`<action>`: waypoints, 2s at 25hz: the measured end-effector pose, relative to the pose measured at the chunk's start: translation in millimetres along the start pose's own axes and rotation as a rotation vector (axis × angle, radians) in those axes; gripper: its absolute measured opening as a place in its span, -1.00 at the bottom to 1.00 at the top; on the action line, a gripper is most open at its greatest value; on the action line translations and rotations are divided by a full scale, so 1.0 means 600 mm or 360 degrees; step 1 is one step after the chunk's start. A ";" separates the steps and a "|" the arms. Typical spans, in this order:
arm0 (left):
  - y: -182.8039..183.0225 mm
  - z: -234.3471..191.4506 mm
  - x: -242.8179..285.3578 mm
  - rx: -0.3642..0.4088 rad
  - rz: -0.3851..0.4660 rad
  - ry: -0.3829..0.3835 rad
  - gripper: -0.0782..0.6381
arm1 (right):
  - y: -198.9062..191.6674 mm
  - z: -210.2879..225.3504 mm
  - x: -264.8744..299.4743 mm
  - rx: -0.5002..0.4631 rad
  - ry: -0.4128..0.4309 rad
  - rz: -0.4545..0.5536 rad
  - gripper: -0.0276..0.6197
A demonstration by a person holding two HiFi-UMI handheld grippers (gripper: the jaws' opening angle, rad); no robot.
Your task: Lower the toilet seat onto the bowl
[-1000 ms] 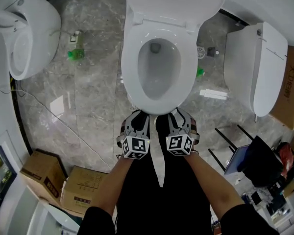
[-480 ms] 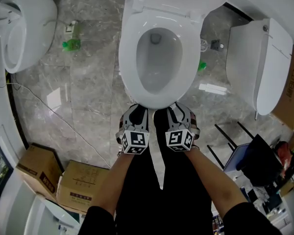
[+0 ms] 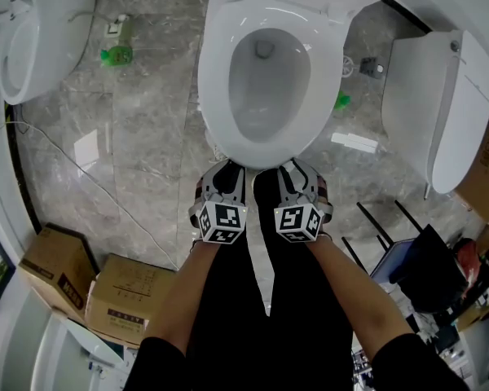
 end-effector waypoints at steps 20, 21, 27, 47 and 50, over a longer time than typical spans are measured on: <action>-0.047 0.004 0.066 -0.0016 -0.0075 -0.0040 -0.49 | -0.038 -0.004 0.067 0.0069 -0.0006 0.0000 -0.44; -0.049 0.004 0.069 -0.0017 -0.0080 -0.0041 -0.49 | -0.039 -0.005 0.070 0.0071 -0.0010 -0.0001 -0.44; -0.055 0.006 0.082 -0.0014 -0.0115 -0.0038 -0.49 | -0.045 -0.002 0.084 0.0079 -0.0002 -0.0019 -0.45; -0.070 0.007 0.102 -0.0172 -0.0149 -0.0064 -0.50 | -0.053 0.003 0.099 0.0197 0.0063 -0.0045 -0.46; -0.070 0.006 0.101 -0.0309 -0.0221 -0.0055 -0.50 | -0.041 0.013 0.090 0.0260 0.0083 -0.0024 -0.46</action>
Point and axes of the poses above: the fingertips, and each gripper's own axes: x forward along the fingers, z to its right, y out of its top, the point moved 8 cm from there along -x, backward along the fingers, and after that the axes turned 13 degrees about y, right-handed, at the moved point
